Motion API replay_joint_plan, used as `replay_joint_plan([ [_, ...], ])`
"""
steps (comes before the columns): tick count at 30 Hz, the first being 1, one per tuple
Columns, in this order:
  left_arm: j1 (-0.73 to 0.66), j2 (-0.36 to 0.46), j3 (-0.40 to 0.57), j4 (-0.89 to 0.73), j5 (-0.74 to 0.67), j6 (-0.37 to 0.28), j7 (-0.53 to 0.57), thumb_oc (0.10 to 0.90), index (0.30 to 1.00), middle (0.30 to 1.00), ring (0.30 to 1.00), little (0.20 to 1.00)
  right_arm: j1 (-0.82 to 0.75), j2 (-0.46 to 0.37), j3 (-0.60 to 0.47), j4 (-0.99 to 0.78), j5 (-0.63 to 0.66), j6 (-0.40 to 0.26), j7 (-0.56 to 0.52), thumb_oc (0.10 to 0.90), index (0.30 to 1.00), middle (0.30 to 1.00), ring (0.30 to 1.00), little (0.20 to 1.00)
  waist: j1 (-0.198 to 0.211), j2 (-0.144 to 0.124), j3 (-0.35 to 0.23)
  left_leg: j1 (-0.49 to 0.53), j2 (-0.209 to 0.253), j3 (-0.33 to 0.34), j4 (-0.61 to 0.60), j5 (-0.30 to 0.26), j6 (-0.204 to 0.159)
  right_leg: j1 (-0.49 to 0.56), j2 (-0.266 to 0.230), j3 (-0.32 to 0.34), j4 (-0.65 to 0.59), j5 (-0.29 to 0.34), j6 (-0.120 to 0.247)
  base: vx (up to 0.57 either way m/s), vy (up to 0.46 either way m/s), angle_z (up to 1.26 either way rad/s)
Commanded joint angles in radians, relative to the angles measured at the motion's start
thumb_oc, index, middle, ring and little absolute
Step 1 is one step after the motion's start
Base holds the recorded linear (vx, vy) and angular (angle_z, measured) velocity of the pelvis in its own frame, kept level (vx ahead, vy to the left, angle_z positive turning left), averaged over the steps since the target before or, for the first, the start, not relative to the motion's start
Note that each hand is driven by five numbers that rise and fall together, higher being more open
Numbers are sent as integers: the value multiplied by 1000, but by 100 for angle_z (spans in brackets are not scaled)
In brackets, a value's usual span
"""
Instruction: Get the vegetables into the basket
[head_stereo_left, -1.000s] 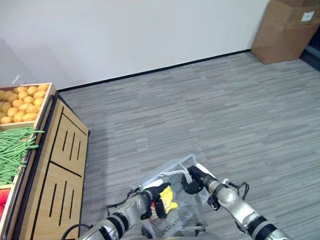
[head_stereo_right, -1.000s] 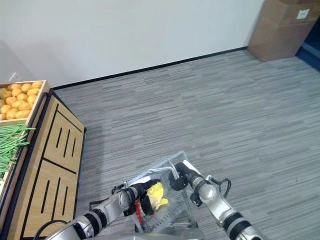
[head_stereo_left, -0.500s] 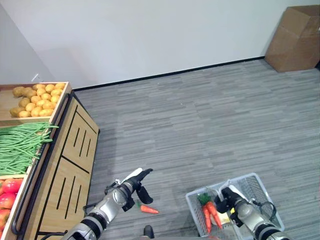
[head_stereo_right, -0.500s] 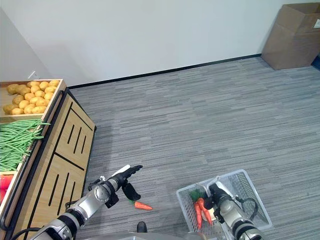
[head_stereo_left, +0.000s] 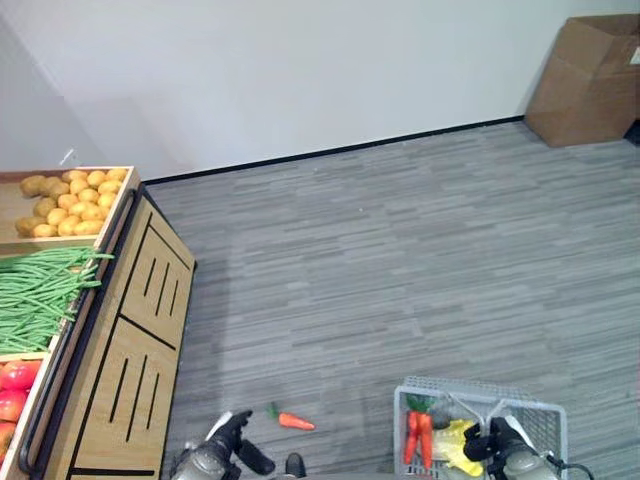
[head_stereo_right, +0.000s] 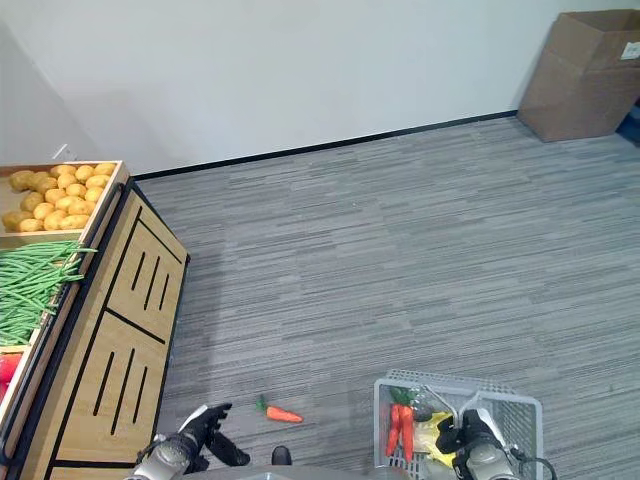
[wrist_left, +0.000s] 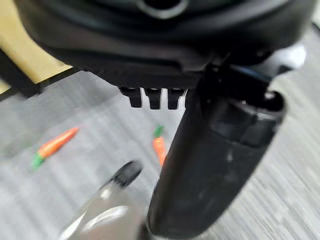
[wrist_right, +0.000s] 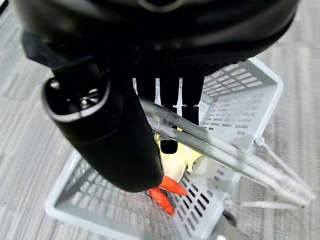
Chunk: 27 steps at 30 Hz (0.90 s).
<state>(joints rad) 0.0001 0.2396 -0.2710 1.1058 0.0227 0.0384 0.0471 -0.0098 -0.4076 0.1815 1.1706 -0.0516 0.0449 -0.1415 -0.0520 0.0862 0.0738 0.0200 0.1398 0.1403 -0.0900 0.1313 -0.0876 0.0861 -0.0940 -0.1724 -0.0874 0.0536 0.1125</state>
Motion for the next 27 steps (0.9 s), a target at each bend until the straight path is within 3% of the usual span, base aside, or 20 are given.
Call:
replay_joint_plan([
  [1,-102,23,-3,23,-70,-15,13,900,1000,1000,1000,1000,-50,3,36,31,12,-15,-22,400,300,300,300,300,5,-54,8,42,3,7,9,-64,-37,-42,-44,10,23,-16,40,10,-9,-6],
  [3,-98,-4,63,111,-162,-5,39,900,1000,1000,1000,1000,-39,21,41,49,15,-15,-24,400,300,300,300,300,6,-56,7,44,3,8,9,-64,-37,-40,-43,11,22,-18,38,20,-16,-5],
  [9,-91,-21,95,191,-135,5,66,900,1000,1000,1000,1000,-17,63,42,95,46,-19,-33,400,300,300,300,300,4,-60,5,54,3,11,8,-69,-37,-30,-42,15,19,-24,34,12,-5,-1],
  [16,-63,-20,99,215,-67,17,94,900,1000,1000,1000,1000,16,98,16,102,128,-29,-34,400,300,300,300,300,8,-61,10,53,-1,13,6,-68,-34,-30,-43,13,18,-25,36,0,0,0],
  [27,-61,-28,114,193,-174,-3,37,900,1000,1000,1000,1000,17,114,38,121,124,-31,-4,400,300,300,300,300,19,-75,14,56,-3,8,3,-72,-34,-26,-43,4,17,-26,35,0,0,0],
])
